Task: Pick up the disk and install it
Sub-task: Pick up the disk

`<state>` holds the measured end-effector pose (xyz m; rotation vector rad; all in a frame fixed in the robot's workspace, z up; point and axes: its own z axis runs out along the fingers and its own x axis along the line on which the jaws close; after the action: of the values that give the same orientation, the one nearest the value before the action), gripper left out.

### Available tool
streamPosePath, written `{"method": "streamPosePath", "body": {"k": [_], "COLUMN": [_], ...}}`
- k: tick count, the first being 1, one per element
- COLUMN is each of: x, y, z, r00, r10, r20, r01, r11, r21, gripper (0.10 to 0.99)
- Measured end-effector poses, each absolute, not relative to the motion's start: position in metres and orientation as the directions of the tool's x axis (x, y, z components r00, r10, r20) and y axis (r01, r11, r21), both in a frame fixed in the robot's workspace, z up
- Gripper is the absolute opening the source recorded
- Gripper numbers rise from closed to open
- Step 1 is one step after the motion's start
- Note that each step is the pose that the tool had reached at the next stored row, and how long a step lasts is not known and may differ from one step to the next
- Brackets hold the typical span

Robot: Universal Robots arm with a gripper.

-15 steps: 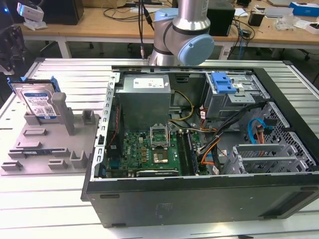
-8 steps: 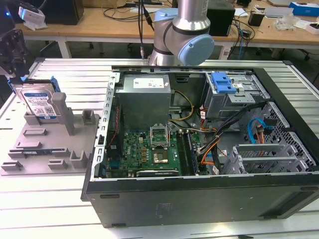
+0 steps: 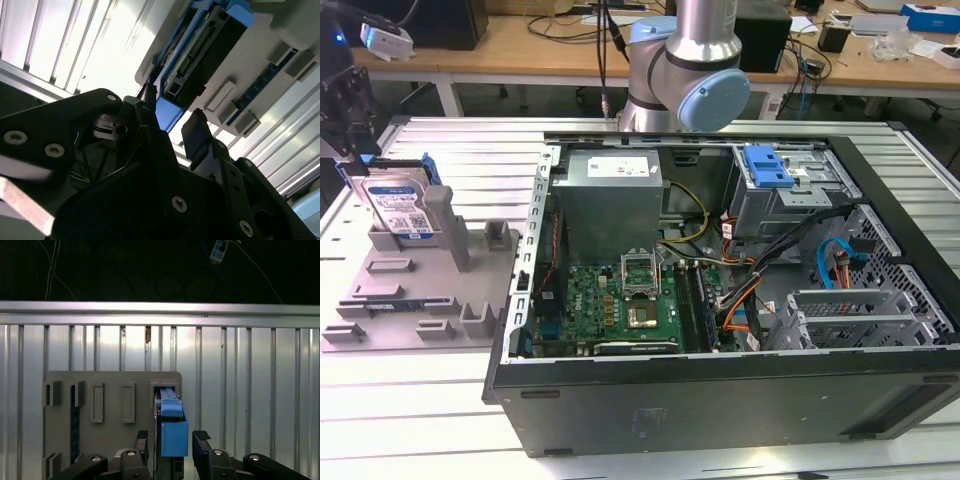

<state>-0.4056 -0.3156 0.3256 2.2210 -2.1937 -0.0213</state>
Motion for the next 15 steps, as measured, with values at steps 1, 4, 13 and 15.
{"method": "streamPosePath", "body": {"k": [1,4,13,15], "x": [-0.4056,-0.4056,-0.4072,-0.4074], "y": [-0.3156,-0.3156,-0.3137,-0.3136], "z": [0.3248,0.3211,0.318,0.3168], "r00": [0.012,0.012,0.013,0.013], "r10": [-1.0,-1.0,-1.0,-1.0], "r20": [0.004,0.004,0.004,0.004], "r01": [-1.0,-1.0,-1.0,-1.0], "r11": [-0.012,-0.012,-0.012,-0.012], "r21": [0.024,0.024,0.024,0.024], "gripper": [0.482,0.482,0.482,0.482]}}
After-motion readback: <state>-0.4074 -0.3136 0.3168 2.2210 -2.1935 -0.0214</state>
